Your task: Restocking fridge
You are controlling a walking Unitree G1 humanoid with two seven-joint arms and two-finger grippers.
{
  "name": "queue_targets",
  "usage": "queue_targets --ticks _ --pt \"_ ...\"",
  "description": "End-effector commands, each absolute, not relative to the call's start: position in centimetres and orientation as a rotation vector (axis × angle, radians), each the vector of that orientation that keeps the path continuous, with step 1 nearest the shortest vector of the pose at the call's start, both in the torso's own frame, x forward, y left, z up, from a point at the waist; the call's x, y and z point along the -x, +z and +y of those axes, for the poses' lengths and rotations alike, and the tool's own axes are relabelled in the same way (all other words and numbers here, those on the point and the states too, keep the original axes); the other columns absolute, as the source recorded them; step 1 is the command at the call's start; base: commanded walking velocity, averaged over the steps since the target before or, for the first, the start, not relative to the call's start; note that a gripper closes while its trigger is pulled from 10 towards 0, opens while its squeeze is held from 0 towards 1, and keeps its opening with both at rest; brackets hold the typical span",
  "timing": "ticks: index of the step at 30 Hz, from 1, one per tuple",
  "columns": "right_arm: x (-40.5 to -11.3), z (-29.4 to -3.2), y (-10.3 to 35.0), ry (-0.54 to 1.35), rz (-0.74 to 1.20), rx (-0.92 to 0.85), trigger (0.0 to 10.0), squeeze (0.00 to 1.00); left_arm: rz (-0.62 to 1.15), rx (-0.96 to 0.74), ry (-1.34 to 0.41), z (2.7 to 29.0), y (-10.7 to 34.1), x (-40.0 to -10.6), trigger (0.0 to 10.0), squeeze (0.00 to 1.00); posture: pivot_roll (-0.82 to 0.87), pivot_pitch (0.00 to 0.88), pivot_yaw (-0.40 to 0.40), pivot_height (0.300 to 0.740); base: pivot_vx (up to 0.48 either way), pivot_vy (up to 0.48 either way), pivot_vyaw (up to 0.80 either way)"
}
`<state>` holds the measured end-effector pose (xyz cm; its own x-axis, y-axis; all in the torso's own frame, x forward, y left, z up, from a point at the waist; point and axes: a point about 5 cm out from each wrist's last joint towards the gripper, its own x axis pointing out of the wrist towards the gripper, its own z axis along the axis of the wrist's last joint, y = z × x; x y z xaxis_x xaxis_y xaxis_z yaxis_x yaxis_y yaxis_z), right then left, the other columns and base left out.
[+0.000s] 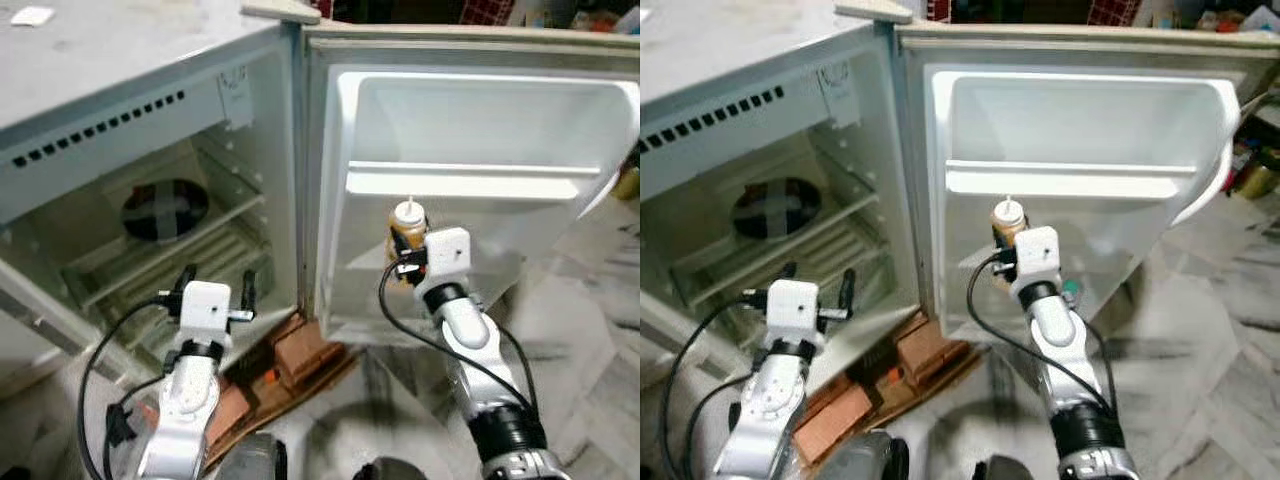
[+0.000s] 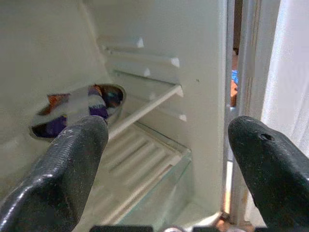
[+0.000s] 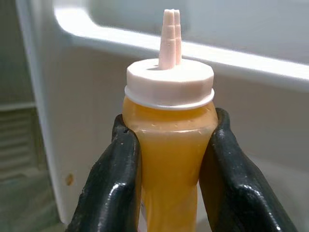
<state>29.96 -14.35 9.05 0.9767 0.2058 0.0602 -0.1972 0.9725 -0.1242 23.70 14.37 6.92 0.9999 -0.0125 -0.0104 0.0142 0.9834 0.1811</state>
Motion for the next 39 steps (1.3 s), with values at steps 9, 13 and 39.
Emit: queue_targets --ticks 9,13,39 --pt "-29.1 -16.7 9.0 0.081 -0.065 0.126 10.0 0.00 -0.003 -0.164 -0.022 14.8 7.3 -22.8 10.0 0.00 0.08 0.078 -0.022 0.740 0.352 0.000 0.00" --pt "-27.9 -17.1 8.3 0.064 -0.044 0.130 10.0 0.00 0.014 -0.166 -0.013 15.3 7.1 -22.4 10.0 0.00 0.08 0.082 -0.021 0.740 0.326 0.000 0.00" --pt "-26.9 -17.2 7.6 0.036 0.019 0.081 10.0 0.00 0.048 -0.132 -0.021 15.5 7.4 -21.1 10.0 0.00 0.09 0.148 -0.013 0.721 0.010 0.000 0.00"
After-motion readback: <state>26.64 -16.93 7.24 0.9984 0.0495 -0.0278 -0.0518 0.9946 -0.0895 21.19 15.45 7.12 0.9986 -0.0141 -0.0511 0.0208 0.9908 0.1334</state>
